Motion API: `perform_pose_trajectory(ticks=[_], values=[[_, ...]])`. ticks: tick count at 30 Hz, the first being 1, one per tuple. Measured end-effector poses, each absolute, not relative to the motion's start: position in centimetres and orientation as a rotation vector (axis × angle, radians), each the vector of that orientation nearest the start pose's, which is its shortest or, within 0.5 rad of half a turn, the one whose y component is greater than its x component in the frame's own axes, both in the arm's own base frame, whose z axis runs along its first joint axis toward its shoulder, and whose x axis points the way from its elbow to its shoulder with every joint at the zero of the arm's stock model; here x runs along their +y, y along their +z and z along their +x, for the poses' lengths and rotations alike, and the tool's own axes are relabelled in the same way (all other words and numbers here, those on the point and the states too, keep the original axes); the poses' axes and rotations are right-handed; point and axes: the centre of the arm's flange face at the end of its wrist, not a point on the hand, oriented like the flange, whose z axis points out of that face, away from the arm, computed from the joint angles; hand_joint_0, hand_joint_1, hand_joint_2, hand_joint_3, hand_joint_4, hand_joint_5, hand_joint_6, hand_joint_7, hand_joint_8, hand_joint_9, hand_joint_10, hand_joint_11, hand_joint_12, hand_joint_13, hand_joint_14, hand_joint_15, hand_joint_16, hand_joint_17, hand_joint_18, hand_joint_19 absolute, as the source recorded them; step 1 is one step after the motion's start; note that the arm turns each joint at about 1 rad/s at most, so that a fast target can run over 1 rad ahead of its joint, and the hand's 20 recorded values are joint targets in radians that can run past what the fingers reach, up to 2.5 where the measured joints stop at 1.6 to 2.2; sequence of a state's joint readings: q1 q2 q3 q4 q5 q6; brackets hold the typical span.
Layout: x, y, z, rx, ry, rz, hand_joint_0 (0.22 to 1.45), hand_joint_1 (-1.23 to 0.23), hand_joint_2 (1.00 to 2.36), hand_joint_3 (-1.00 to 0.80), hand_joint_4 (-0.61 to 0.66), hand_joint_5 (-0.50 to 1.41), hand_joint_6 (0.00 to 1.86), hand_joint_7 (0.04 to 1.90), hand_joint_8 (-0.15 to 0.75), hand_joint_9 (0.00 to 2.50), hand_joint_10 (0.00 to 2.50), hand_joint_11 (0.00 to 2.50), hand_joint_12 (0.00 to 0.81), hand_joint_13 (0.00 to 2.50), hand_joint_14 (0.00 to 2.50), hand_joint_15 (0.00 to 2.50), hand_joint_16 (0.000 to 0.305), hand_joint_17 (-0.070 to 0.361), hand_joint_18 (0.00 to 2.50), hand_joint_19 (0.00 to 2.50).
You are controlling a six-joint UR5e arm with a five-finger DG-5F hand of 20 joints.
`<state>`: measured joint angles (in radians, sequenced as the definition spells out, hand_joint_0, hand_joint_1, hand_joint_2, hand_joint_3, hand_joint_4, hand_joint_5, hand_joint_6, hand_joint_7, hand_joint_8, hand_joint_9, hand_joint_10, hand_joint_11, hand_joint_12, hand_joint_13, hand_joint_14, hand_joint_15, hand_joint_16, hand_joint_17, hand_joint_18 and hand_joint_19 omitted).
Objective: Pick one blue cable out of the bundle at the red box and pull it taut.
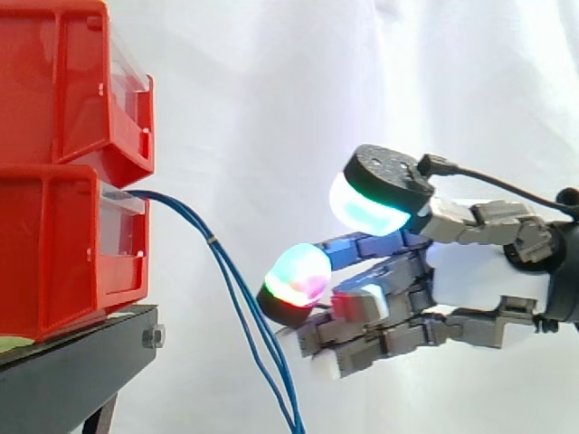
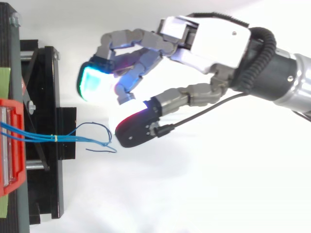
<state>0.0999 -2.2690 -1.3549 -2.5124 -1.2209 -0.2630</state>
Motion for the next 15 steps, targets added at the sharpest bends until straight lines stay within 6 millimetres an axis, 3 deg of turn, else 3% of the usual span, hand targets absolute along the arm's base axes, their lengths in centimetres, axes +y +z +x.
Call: perform_pose_trajectory(ticks=[4,6,9,15], values=[[-9.2,22.1,75.8,1.025,0.923,1.064,0.50,-0.68,1.00,-0.50,0.33,-0.13,0.50,1.06,0.348,0.82,0.02,1.05,0.439,0.57,0.01,0.29,0.063,0.142,0.52,0.35],[-8.9,22.2,76.2,1.021,0.929,1.058,0.50,-0.68,1.00,-0.50,0.34,-0.14,0.50,0.96,0.339,0.65,0.01,0.67,0.432,0.50,0.01,0.23,0.064,0.144,0.49,0.34],[-8.7,22.2,76.5,1.011,0.929,1.051,0.50,-0.69,1.00,-0.50,0.33,-0.14,0.50,0.91,0.326,0.53,0.01,0.42,0.427,0.47,0.01,0.20,0.064,0.144,0.47,0.32],[-8.3,20.7,77.2,0.998,0.924,1.035,0.51,-0.70,1.00,-0.50,0.33,-0.14,0.50,0.98,0.323,0.52,0.01,0.42,0.424,0.46,0.01,0.22,0.063,0.142,0.45,0.33]])
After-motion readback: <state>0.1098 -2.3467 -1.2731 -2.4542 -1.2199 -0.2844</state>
